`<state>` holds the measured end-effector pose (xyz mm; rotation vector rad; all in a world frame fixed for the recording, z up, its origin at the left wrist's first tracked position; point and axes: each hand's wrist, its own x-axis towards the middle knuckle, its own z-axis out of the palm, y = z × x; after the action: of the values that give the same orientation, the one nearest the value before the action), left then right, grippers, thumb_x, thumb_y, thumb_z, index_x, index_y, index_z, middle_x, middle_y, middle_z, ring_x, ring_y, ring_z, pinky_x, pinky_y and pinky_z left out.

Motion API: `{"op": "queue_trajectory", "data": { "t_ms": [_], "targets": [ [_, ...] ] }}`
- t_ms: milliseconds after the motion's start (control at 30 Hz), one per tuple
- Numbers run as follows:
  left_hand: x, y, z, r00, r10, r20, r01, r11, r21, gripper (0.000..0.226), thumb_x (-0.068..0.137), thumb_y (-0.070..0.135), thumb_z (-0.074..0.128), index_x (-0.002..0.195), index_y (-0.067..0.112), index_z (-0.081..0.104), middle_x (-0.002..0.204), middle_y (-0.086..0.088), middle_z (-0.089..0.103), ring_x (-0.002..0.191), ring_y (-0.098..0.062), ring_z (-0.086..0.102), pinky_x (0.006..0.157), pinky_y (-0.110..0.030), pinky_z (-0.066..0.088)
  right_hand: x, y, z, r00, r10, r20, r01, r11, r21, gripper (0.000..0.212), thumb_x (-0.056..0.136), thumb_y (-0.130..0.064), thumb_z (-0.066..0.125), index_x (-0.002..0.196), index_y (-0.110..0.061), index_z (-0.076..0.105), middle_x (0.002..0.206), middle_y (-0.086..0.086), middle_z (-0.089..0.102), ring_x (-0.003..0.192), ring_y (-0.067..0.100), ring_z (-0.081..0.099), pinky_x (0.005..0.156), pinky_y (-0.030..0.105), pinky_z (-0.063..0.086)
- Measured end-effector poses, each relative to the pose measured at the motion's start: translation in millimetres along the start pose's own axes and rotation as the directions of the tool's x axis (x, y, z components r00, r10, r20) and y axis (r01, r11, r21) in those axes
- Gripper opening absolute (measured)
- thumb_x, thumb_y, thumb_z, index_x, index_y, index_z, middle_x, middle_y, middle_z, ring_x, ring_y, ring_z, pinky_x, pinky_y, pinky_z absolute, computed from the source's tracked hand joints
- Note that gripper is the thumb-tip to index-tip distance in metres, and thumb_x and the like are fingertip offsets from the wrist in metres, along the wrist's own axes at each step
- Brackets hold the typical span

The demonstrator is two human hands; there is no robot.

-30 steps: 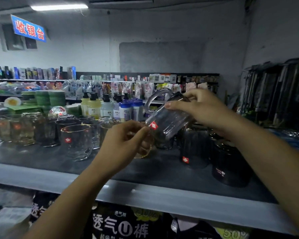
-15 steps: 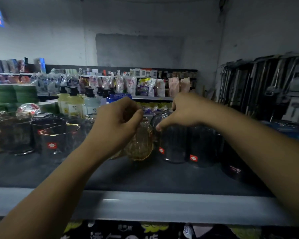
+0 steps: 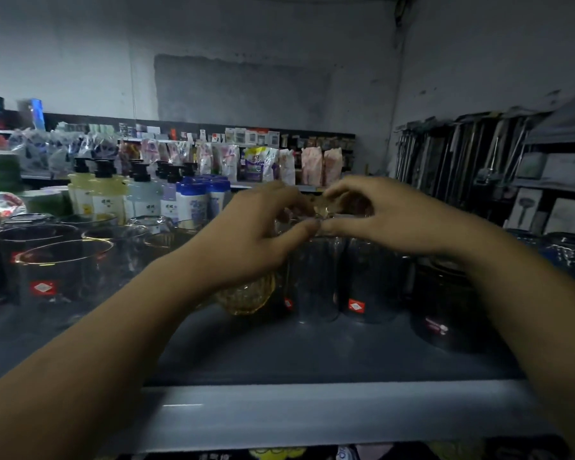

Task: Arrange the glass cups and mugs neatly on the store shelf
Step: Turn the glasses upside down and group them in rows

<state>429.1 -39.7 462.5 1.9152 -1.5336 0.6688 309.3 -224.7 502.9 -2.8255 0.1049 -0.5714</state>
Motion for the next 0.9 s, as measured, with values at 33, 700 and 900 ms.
{"op": "queue_trajectory", "data": {
  "t_ms": [33, 700, 900],
  "targets": [
    [-2.7, -0.9, 3.7, 0.999, 0.035, 0.011, -0.035, 0.999, 0.011, 0.034, 0.098, 0.049, 0.054, 0.119, 0.026, 0.067, 0.109, 0.008, 0.064, 0.097, -0.004, 0.061, 0.084, -0.034, 0.055, -8.4, 10.3, -5.4, 1.0, -0.012, -0.024, 0.012, 1.0, -0.008, 0.052, 0.083, -0.051, 0.074, 0.129, -0.03, 0.061, 0.119, -0.012, 0.064, 0.105, 0.0, 0.059, 0.092, 0.026, 0.05],
    [-15.1, -1.2, 17.4, 0.996, 0.071, -0.062, -0.069, 0.997, 0.029, 0.033, 0.089, 0.041, 0.068, 0.118, 0.028, 0.071, 0.114, 0.017, 0.066, 0.106, 0.003, 0.062, 0.092, -0.021, 0.05, -29.4, 41.1, 10.7, 0.987, -0.08, -0.139, 0.057, 0.985, -0.165, 0.041, 0.085, -0.048, 0.075, 0.12, -0.028, 0.069, 0.114, -0.012, 0.063, 0.103, 0.007, 0.058, 0.088, 0.025, 0.045],
    [-18.0, -2.2, 18.4, 0.999, 0.041, -0.036, -0.039, 0.998, 0.048, 0.034, 0.089, 0.045, 0.065, 0.12, 0.03, 0.068, 0.112, 0.021, 0.063, 0.105, 0.011, 0.057, 0.09, -0.003, 0.038, -33.0, 37.1, 16.2, 0.986, -0.087, -0.143, 0.049, 0.967, -0.25, 0.035, 0.09, -0.046, 0.068, 0.116, -0.023, 0.064, 0.11, -0.006, 0.06, 0.103, 0.013, 0.055, 0.092, 0.036, 0.049]
  ]
}}
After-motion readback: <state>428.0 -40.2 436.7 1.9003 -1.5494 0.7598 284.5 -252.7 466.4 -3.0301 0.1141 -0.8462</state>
